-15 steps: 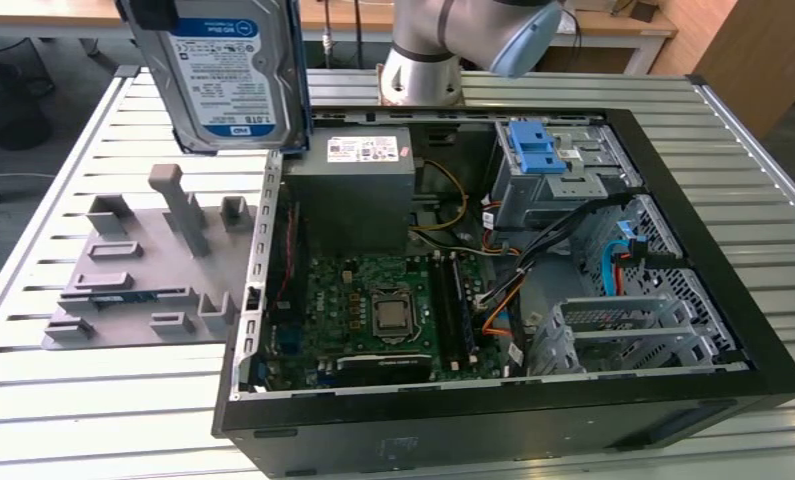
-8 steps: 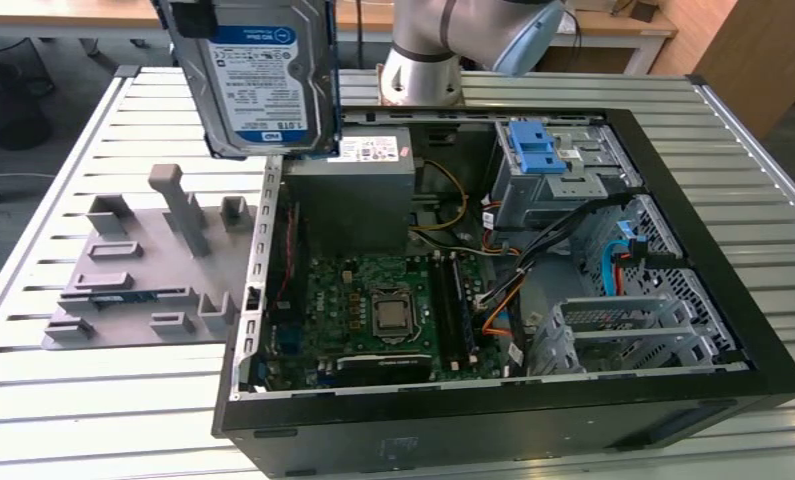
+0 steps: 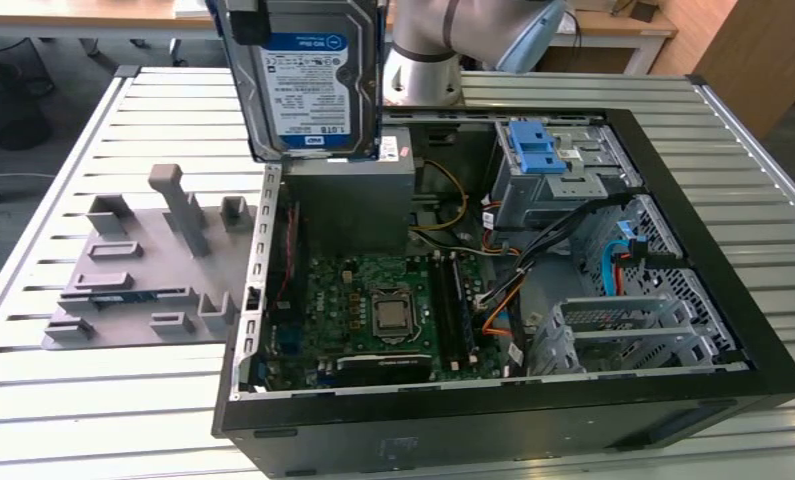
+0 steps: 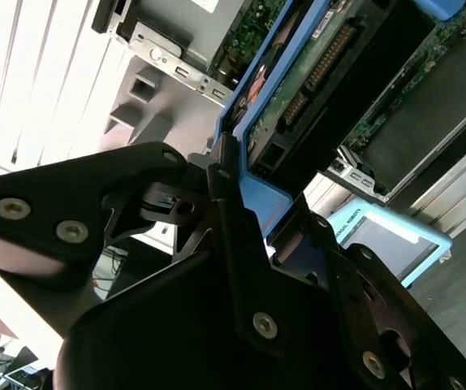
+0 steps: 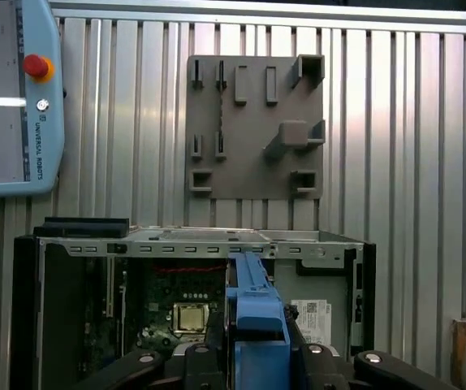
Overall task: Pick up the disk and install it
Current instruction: 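Pick up the disk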
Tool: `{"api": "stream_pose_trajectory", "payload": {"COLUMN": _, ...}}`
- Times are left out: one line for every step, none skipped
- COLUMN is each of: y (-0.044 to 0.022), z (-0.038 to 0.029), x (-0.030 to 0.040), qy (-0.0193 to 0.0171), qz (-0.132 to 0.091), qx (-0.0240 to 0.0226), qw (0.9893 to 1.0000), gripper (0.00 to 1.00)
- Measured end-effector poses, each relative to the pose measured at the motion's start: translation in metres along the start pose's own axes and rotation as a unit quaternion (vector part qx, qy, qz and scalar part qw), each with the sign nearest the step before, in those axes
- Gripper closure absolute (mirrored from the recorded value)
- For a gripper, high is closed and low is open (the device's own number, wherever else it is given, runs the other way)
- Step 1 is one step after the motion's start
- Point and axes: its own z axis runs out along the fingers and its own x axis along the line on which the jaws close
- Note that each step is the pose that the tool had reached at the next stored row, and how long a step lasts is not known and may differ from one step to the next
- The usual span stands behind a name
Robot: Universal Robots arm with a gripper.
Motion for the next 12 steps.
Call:
{"api": "stream_pose_trajectory", "payload": {"y": -0.0002, "z": 0.0004, "x": 0.0012, "qy": 0.0000, "qz": 0.000, "qx": 0.0000, "qw": 1.0000, "gripper": 0.64}}
{"api": "stream_pose_trajectory", "payload": {"y": -0.0003, "z": 0.0008, "x": 0.0024, "qy": 0.0000, "qz": 0.000, "qx": 0.0000, "qw": 1.0000, "gripper": 0.64}}
{"api": "stream_pose_trajectory", "payload": {"y": -0.0003, "z": 0.0010, "x": 0.0048, "qy": 0.0000, "qz": 0.000, "qx": 0.0000, "qw": 1.0000, "gripper": 0.64}}
{"api": "stream_pose_trajectory", "payload": {"y": -0.0003, "z": 0.0014, "x": 0.0077, "qy": 0.0000, "qz": 0.000, "qx": 0.0000, "qw": 1.0000, "gripper": 0.64}}
{"api": "stream_pose_trajectory", "payload": {"y": -0.0002, "z": 0.0019, "x": 0.0102, "qy": 0.0000, "qz": 0.000, "qx": 0.0000, "qw": 1.0000, "gripper": 0.64}}
{"api": "stream_pose_trajectory", "payload": {"y": -0.0003, "z": 0.0022, "x": 0.0127, "qy": 0.0000, "qz": 0.000, "qx": 0.0000, "qw": 1.0000, "gripper": 0.64}}
{"api": "stream_pose_trajectory", "payload": {"y": -0.0003, "z": 0.0026, "x": 0.0142, "qy": 0.0000, "qz": 0.000, "qx": 0.0000, "qw": 1.0000, "gripper": 0.64}}
{"api": "stream_pose_trajectory", "payload": {"y": -0.0007, "z": 0.0030, "x": 0.0146, "qy": -0.0001, "qz": 0.000, "qx": 0.0001, "qw": 1.0000, "gripper": 0.64}}
{"api": "stream_pose_trajectory", "payload": {"y": -0.0023, "z": 0.0031, "x": 0.0147, "qy": -0.0001, "qz": 0.000, "qx": 0.0000, "qw": 1.0000, "gripper": 0.64}}
{"api": "stream_pose_trajectory", "payload": {"y": -0.0043, "z": 0.0030, "x": 0.0149, "qy": 0.0000, "qz": 0.000, "qx": -0.0001, "qw": 1.0000, "gripper": 0.64}}
{"api": "stream_pose_trajectory", "payload": {"y": -0.0068, "z": 0.0032, "x": 0.0150, "qy": 0.0000, "qz": 0.000, "qx": 0.0000, "qw": 1.0000, "gripper": 0.64}}
{"api": "stream_pose_trajectory", "payload": {"y": -0.0102, "z": 0.0033, "x": 0.0150, "qy": 0.0000, "qz": 0.000, "qx": 0.0000, "qw": 1.0000, "gripper": 0.64}}
